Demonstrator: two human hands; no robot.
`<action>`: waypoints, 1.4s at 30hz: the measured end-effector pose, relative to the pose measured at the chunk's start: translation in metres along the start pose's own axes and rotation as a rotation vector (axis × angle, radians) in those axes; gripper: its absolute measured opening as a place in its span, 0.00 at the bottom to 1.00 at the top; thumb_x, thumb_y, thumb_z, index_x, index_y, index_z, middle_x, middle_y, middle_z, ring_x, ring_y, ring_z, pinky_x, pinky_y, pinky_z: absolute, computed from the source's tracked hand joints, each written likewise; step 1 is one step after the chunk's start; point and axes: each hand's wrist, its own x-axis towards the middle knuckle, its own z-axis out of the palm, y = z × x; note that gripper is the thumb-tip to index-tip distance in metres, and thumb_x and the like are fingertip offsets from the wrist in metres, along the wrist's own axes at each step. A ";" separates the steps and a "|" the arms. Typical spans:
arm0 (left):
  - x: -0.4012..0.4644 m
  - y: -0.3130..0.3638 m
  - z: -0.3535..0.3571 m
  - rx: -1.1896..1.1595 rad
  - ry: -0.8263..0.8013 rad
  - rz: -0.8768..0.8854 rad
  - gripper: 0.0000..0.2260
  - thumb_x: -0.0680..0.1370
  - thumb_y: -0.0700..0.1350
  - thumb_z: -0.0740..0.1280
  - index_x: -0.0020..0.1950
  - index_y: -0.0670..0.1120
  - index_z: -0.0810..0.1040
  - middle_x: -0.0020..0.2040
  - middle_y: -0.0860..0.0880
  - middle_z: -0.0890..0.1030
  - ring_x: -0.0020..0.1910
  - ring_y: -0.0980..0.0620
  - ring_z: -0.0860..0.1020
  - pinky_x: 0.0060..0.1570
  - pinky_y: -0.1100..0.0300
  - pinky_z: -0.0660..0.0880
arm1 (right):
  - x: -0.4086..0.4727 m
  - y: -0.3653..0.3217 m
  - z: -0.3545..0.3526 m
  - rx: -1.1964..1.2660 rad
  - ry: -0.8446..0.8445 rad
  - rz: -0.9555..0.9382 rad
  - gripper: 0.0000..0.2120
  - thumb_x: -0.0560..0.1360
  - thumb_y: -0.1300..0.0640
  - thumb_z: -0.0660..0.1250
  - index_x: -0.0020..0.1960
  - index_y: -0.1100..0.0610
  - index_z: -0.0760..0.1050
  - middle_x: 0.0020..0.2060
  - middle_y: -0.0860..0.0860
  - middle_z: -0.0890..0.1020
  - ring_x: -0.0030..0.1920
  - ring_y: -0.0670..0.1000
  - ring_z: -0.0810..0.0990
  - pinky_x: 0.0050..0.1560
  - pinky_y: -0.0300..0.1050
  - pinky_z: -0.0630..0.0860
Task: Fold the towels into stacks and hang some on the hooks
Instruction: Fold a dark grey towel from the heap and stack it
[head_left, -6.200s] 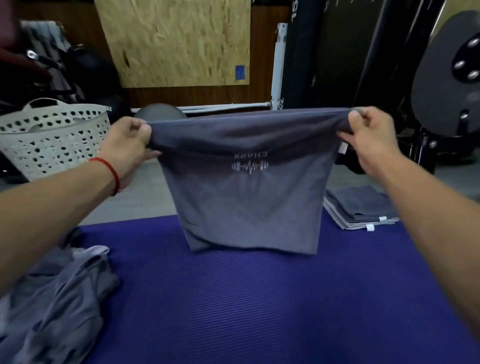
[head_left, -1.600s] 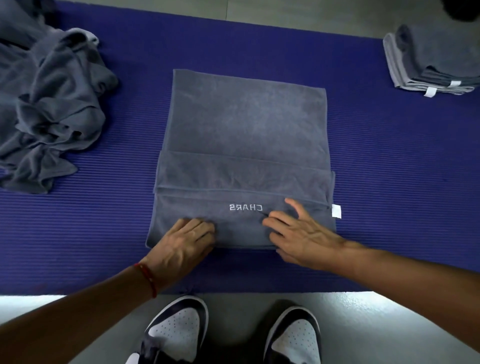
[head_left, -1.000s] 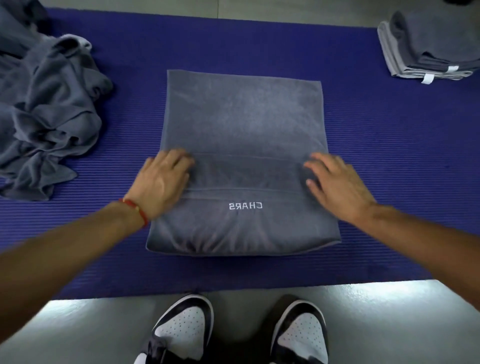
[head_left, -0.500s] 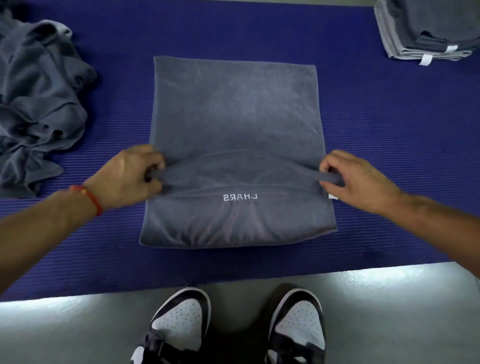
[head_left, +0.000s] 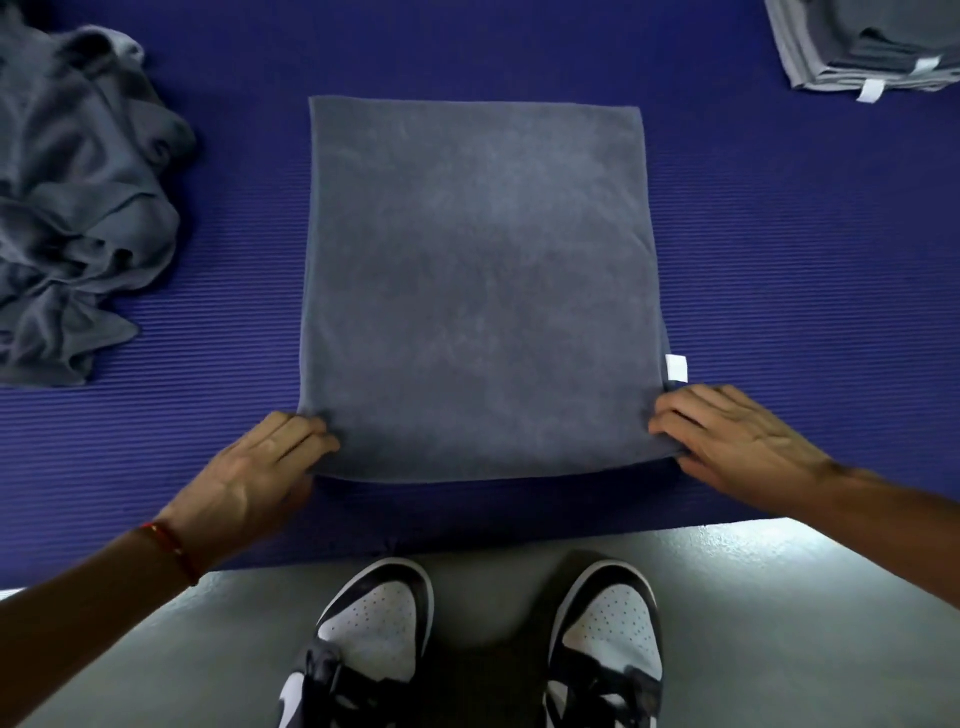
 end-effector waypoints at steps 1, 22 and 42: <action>0.002 0.001 -0.002 -0.010 0.048 -0.028 0.16 0.76 0.46 0.61 0.60 0.43 0.81 0.59 0.45 0.79 0.57 0.43 0.78 0.58 0.49 0.75 | 0.000 0.001 -0.001 0.022 0.018 0.013 0.19 0.66 0.60 0.78 0.55 0.52 0.78 0.57 0.48 0.78 0.55 0.52 0.76 0.55 0.46 0.67; 0.061 0.015 -0.045 -0.608 0.408 -0.655 0.03 0.85 0.51 0.59 0.54 0.59 0.70 0.44 0.53 0.78 0.42 0.56 0.76 0.40 0.57 0.70 | 0.050 0.012 -0.034 0.908 0.218 0.722 0.18 0.81 0.37 0.61 0.47 0.52 0.73 0.41 0.59 0.80 0.38 0.54 0.77 0.43 0.61 0.79; 0.150 -0.070 -0.058 -0.451 0.313 -0.842 0.10 0.82 0.50 0.66 0.55 0.44 0.75 0.46 0.48 0.78 0.48 0.45 0.76 0.47 0.58 0.65 | 0.157 0.068 -0.049 0.510 0.146 0.814 0.15 0.82 0.51 0.65 0.42 0.60 0.75 0.38 0.56 0.82 0.42 0.60 0.80 0.41 0.47 0.69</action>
